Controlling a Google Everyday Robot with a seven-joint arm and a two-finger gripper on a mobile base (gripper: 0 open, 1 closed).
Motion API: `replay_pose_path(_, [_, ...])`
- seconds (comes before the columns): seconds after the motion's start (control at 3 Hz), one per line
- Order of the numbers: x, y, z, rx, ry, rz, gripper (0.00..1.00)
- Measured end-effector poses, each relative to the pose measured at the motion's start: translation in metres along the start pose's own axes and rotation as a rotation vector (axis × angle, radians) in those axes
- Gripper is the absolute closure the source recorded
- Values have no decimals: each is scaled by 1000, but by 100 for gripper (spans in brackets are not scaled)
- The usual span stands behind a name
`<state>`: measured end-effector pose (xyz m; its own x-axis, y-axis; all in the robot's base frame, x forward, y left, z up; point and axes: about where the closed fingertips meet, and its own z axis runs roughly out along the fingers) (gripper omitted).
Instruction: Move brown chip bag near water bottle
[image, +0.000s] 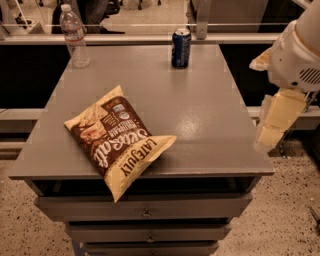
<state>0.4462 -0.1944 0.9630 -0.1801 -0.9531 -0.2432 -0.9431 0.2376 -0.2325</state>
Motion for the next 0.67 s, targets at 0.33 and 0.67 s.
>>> replay_pose_path(0.33, [-41, -2, 33, -48, -96, -10, 0])
replay_pose_path(0.67, [-81, 4, 58, -124, -186, 3, 0])
